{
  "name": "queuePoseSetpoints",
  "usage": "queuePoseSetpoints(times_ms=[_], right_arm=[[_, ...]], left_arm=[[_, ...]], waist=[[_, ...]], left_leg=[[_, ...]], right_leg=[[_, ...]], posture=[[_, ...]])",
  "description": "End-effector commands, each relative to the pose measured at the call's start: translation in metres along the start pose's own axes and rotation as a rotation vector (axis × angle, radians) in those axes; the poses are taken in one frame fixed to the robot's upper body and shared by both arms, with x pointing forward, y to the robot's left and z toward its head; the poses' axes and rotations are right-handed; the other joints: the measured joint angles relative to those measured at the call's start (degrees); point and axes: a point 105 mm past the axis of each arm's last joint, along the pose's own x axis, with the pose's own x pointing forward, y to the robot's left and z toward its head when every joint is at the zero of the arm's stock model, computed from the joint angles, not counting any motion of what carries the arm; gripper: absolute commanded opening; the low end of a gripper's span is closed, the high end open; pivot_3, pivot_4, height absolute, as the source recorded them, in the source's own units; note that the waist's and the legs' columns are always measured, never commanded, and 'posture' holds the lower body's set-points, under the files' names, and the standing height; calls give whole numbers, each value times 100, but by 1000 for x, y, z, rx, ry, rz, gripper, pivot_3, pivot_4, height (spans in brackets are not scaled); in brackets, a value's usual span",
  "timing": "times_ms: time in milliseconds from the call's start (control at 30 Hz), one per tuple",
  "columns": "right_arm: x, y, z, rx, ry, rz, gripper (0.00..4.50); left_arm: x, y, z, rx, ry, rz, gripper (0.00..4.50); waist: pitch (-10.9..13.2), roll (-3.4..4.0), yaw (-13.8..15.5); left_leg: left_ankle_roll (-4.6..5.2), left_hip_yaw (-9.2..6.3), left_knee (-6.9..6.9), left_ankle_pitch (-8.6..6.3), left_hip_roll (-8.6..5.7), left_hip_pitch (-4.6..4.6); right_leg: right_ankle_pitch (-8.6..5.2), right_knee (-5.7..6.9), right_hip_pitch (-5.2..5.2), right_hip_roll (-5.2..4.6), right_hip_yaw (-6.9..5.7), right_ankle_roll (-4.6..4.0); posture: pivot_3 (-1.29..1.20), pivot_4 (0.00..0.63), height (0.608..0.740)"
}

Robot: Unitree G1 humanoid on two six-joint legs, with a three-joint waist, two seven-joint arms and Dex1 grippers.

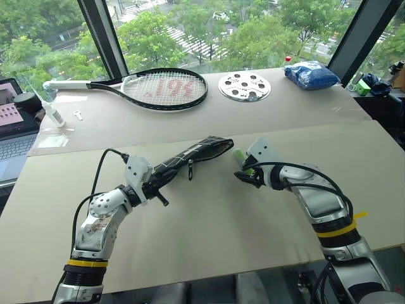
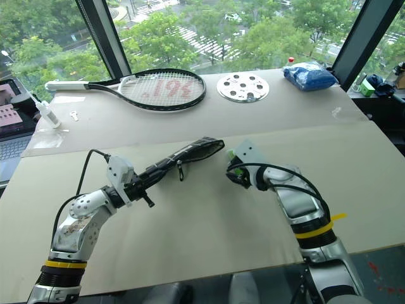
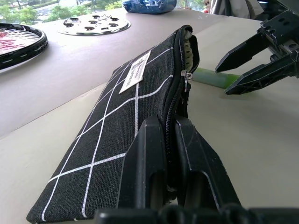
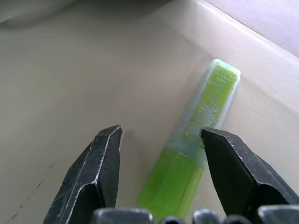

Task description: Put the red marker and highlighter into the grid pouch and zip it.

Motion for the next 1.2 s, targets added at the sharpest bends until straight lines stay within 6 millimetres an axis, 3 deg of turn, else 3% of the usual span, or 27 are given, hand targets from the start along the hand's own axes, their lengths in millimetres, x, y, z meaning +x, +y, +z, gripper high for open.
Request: queuePoseSetpoints(times_ms=[33, 400, 600, 800, 867, 1000, 1133, 1200], right_arm=[[0, -3, 0, 0, -12, -23, 2985], [13, -10, -39, 126, 75, -106, 2985], [13, -6, -49, 162, 100, -86, 2985], [9, -8, -52, 150, 106, -74, 1066], [7, -12, -49, 140, 103, -81, 1047], [-2, -39, -37, 47, 74, -182, 1047], [-35, -94, 3, -174, 1, -311, 1047], [-54, -112, 25, -311, -22, -338, 1047]], left_arm=[[0, -1, 13, 34, -48, 0, 0], [3, 0, 15, 35, -53, -4, 0], [2, 0, 15, 36, -53, -2, 0], [2, 1, 15, 36, -54, 0, 0], [2, 1, 15, 36, -54, 0, 0], [2, 0, 15, 36, -54, -2, 0], [2, 1, 15, 36, -53, -3, 0], [2, 1, 15, 36, -51, -3, 0]], waist=[[0, 0, 0], [-10, -15, -3], [-12, -18, 7], [-12, -18, 33], [-12, -18, 45], [-12, -19, 52], [-7, -20, 51], [0, -11, 16]], left_leg=[[0, 0, 0, 0, 0, 0], [0, 3, -1, 0, 2, 27], [2, 21, -2, -1, 7, 61], [16, 23, -5, -9, 10, 104], [21, 23, -5, -13, 9, 113], [21, 23, -5, -13, 9, 112], [21, 25, -5, -13, 7, 100], [20, 33, -8, -13, 7, 89]], right_leg=[[0, 0, 1, 0, 0, 0], [0, -1, 26, 1, 1, 0], [4, -3, 45, 2, 2, -5], [2, -7, 109, 2, -3, -3], [1, -8, 121, 2, -3, 1], [2, -11, 121, 2, -3, 3], [3, -14, 109, 2, -3, 5], [4, -15, 92, 1, 0, 5]], posture=[[0, 150, 740], [0, 150, 740], [0, 150, 740], [0, 150, 740], [0, 150, 740], [0, 150, 740], [0, 150, 740], [0, 150, 740]])
